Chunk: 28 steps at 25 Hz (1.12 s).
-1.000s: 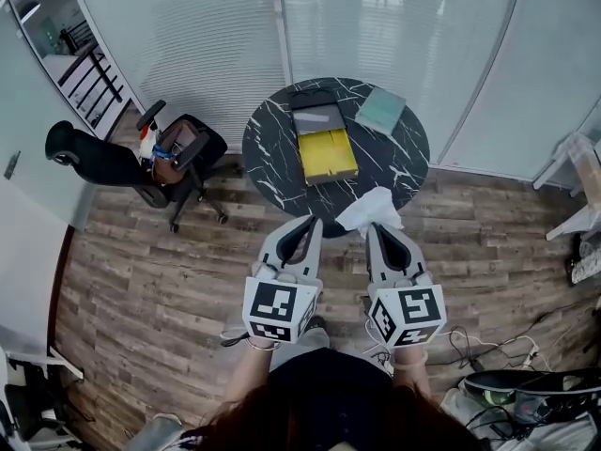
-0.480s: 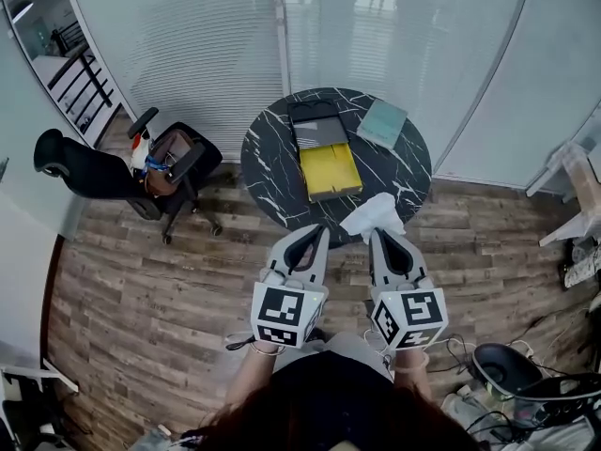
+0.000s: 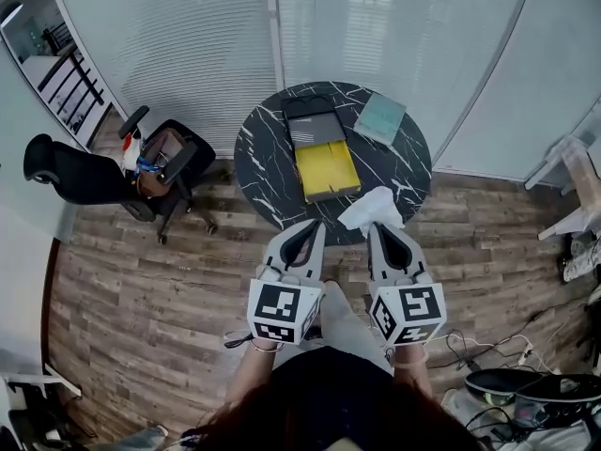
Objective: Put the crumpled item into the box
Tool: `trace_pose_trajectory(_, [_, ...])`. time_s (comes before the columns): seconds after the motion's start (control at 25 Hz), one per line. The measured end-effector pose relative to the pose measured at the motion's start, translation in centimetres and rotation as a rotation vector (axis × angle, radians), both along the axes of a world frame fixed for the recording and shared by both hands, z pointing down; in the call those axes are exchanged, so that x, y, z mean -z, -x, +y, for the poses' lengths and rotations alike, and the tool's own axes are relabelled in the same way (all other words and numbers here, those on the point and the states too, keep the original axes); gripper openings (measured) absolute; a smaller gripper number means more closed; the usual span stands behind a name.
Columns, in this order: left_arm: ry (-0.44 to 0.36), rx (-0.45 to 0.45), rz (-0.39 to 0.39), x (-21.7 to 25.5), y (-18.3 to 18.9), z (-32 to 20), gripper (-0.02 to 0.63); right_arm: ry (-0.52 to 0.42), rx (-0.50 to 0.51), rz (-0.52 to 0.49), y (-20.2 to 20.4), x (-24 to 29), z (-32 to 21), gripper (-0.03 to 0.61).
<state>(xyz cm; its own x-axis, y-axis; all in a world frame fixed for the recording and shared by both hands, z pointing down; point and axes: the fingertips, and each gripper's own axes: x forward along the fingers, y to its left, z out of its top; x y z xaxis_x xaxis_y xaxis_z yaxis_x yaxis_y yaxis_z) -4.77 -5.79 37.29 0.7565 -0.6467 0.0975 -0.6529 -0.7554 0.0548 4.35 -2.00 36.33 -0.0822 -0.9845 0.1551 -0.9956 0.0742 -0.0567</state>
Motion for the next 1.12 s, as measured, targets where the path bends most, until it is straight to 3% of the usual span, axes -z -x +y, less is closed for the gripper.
trace_pose_trajectory(0.64, [0.000,0.090,-0.021,-0.4,-1.4,-9.3,0.029,0.024,0.070,0.005,-2.4,-1.1,-10.3,0.023])
trace_pose_trajectory(1.12, [0.004,0.162,-0.020,-0.1,-3.6,-15.9,0.029,0.086,0.201,0.108,-3.8,-2.9,-17.5,0.023])
